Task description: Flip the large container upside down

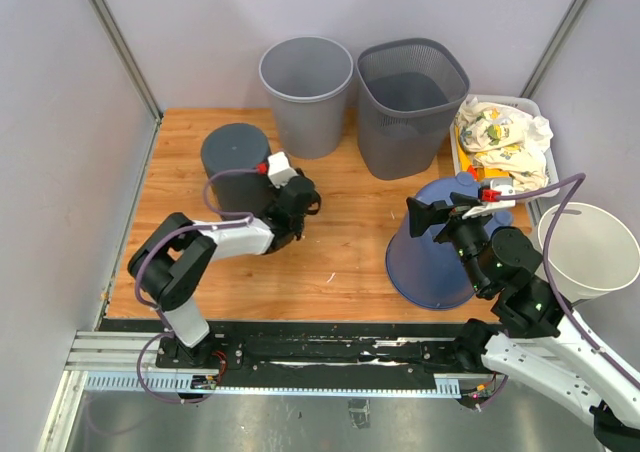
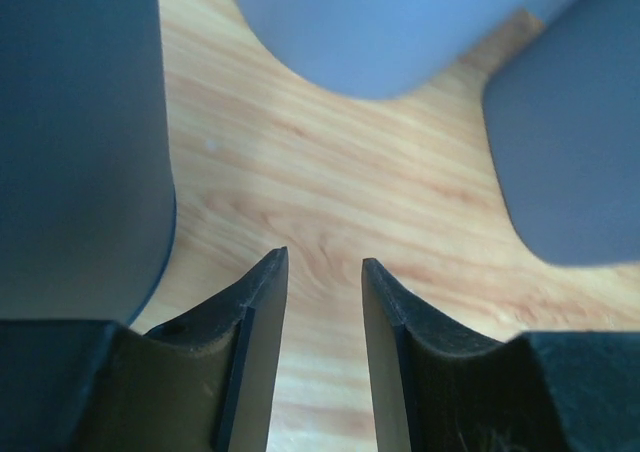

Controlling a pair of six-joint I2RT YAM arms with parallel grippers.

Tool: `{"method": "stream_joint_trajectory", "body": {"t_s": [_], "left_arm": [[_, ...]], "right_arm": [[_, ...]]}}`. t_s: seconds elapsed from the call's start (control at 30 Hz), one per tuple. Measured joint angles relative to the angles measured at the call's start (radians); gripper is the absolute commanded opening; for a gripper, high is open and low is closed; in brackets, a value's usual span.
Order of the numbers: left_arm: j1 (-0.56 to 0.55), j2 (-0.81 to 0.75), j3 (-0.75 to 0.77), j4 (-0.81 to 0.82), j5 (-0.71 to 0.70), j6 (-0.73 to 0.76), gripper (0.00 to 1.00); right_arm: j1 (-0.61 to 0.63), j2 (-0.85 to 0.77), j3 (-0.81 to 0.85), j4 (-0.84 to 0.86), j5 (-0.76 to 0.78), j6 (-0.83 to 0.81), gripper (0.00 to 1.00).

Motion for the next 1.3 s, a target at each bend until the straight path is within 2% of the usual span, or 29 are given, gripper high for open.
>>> {"method": "stream_joint_trajectory", "body": {"t_s": [0.13, 0.37, 0.63, 0.77, 0.93, 1.07, 1.3], "left_arm": [[0.151, -0.057, -0.043, 0.04, 0.077, 0.045, 0.39], [0.359, -0.071, -0.04, 0.064, 0.24, 0.097, 0.41], [0.541, -0.008, 0.094, 0.004, 0.385, 0.117, 0.43], [0.603, 0.028, 0.167, -0.051, 0.43, 0.125, 0.43], [0.649, 0.042, 0.211, -0.11, 0.467, 0.134, 0.49], [0.647, 0.042, 0.219, -0.123, 0.526, 0.13, 0.53], [0.627, 0.02, 0.249, -0.164, 0.605, 0.13, 0.54]], "right_arm": [[0.0, 0.003, -0.004, 0.002, -0.005, 0.002, 0.98], [0.0, 0.014, -0.005, 0.003, -0.034, 0.002, 0.98], [-0.004, 0.011, -0.005, 0.003, -0.047, 0.003, 0.98], [-0.004, 0.011, -0.005, 0.003, -0.047, 0.003, 0.98], [-0.004, 0.012, -0.005, 0.003, -0.047, 0.003, 0.98], [-0.004, 0.016, -0.005, 0.004, -0.048, 0.003, 0.98], [-0.005, 0.043, -0.005, 0.004, -0.059, 0.003, 0.98]]}}
